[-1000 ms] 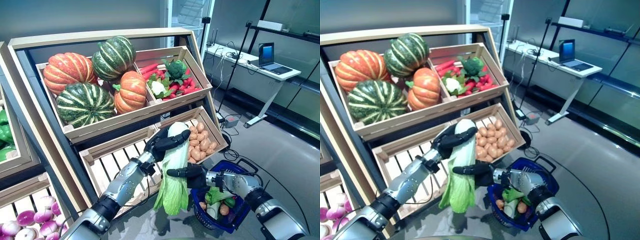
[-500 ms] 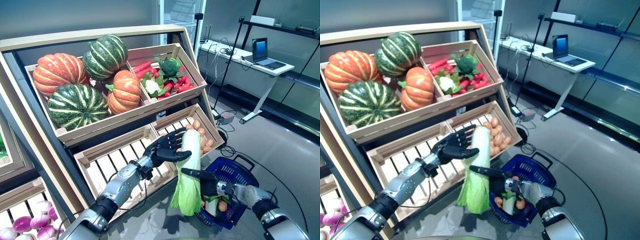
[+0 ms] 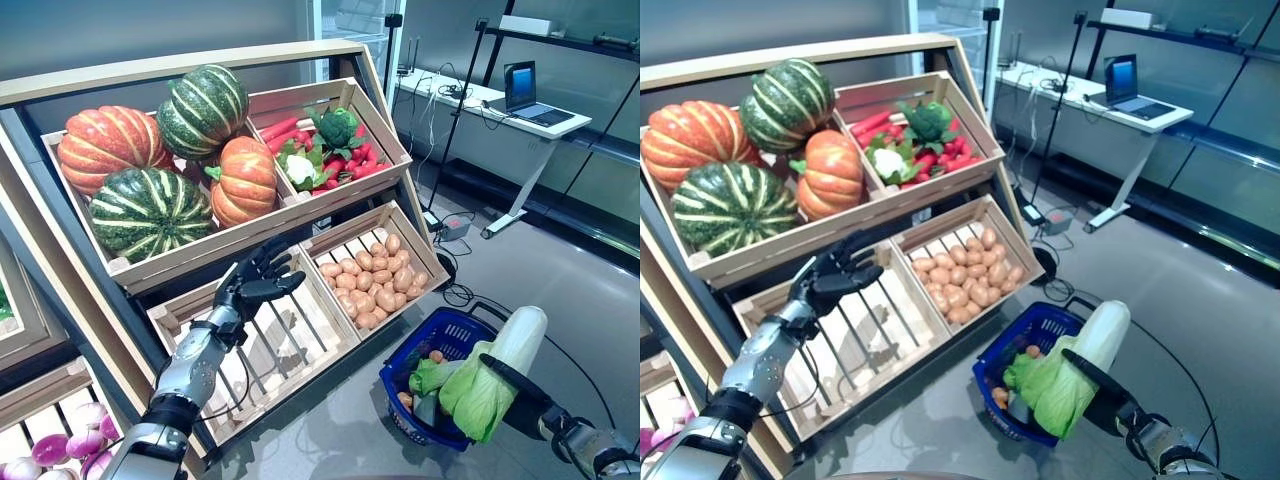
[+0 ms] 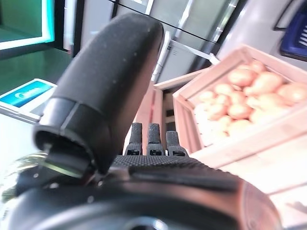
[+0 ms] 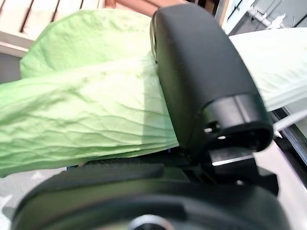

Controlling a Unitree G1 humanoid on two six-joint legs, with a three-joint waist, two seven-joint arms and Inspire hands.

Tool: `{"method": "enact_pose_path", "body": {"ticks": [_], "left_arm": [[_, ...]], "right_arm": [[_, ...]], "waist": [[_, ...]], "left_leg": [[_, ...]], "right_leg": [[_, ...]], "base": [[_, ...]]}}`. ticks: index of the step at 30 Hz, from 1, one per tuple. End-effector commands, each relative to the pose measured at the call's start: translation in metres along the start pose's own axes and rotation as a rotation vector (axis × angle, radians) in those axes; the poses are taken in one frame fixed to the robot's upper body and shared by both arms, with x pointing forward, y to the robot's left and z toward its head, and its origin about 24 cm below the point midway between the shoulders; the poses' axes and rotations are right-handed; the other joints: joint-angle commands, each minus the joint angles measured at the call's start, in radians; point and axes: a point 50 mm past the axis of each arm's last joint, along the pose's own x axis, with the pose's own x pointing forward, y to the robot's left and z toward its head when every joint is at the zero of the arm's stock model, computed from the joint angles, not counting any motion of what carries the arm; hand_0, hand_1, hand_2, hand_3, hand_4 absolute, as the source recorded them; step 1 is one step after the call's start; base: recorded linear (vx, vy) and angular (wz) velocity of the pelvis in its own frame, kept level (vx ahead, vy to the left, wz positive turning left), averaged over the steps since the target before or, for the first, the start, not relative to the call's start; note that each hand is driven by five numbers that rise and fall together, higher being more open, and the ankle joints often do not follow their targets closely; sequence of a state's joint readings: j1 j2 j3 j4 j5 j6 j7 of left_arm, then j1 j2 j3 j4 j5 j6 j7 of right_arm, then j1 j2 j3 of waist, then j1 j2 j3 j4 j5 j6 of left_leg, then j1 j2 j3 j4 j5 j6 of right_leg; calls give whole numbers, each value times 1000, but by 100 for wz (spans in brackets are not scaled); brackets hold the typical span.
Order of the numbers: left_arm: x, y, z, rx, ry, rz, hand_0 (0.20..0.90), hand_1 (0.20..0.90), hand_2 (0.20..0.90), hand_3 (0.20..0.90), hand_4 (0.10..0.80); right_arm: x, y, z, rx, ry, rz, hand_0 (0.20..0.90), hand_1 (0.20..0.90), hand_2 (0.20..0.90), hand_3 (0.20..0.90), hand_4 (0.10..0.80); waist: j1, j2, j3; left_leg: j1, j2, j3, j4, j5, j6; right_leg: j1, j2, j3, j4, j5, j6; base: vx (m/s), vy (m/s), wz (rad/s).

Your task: Put vegetables into the basket

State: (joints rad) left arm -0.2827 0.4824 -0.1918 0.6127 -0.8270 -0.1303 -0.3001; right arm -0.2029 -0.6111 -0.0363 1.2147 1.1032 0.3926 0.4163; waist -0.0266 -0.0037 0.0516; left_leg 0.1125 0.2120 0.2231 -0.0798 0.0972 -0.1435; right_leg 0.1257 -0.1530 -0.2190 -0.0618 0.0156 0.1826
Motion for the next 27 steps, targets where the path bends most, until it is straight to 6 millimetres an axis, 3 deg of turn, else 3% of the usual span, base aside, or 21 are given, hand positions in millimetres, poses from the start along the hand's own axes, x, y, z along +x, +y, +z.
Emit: {"method": "enact_pose_path", "body": {"ticks": [1,4,5,9,16,21,22,23,24,27], "left_arm": [[32,-18,75,78,-293,-80,900,900,900,900,800],[37,-26,91,64,-343,-119,900,900,900,900,800],[40,-35,101,48,-379,-153,900,900,900,900,800],[40,-56,115,30,-435,-237,900,900,900,900,800],[40,-81,109,19,-430,-317,900,900,900,900,800],[39,-86,106,2,-420,-324,900,900,900,900,800],[38,-87,105,-3,-418,-324,900,900,900,900,800],[37,-88,106,-8,-421,-329,900,900,900,900,800],[37,-88,106,-10,-423,-333,900,900,900,900,800],[35,-90,109,-12,-438,-342,900,900,900,900,800]], "right_arm": [[14,77,67,95,-305,161,300,300,300,300,400],[12,96,86,88,-375,167,300,300,300,300,400],[10,109,98,91,-417,187,300,300,300,300,400],[-1,126,125,91,-498,159,300,300,300,300,400],[-21,139,160,121,-594,121,300,300,300,300,400],[-35,150,179,100,-663,121,300,300,300,300,400],[-36,150,181,93,-670,118,342,342,342,342,428],[-40,152,185,86,-684,113,900,900,900,900,800],[-42,152,188,91,-690,95,900,900,900,900,800],[-49,151,195,107,-716,73,900,900,900,900,800]], "waist": [[34,-18,97],[36,-13,177],[38,-10,228],[49,13,303],[60,49,389],[55,66,415],[54,69,415],[51,73,421],[51,75,421],[50,78,426]], "left_leg": [[-112,19,-35,247,-133,0],[-222,37,-42,395,-178,-1],[-303,49,-51,502,-214,6],[-483,58,-83,724,-322,33],[-676,41,-116,998,-448,52],[-755,38,-134,1114,-505,52],[-755,40,-142,1135,-535,43],[-781,39,-142,1150,-520,50],[-781,41,-149,1173,-553,43],[-806,42,-155,1210,-569,42]], "right_leg": [[-113,-48,-13,216,-55,-62],[-202,-71,-16,345,-98,-81],[-278,-93,-10,454,-126,-89],[-451,-157,2,709,-212,-106],[-672,-243,37,995,-294,-100],[-761,-264,71,1100,-342,-98],[-763,-263,81,1122,-369,-89],[-790,-264,86,1131,-356,-98],[-793,-263,94,1155,-387,-89],[-820,-266,100,1182,-398,-89]], "base": [[-355,-81,-8],[-338,-59,5],[-327,-33,12],[-245,24,30],[-132,2,22],[-35,3,7],[-39,6,9],[44,2,8],[-29,1,5],[-9,-5,3]]}}
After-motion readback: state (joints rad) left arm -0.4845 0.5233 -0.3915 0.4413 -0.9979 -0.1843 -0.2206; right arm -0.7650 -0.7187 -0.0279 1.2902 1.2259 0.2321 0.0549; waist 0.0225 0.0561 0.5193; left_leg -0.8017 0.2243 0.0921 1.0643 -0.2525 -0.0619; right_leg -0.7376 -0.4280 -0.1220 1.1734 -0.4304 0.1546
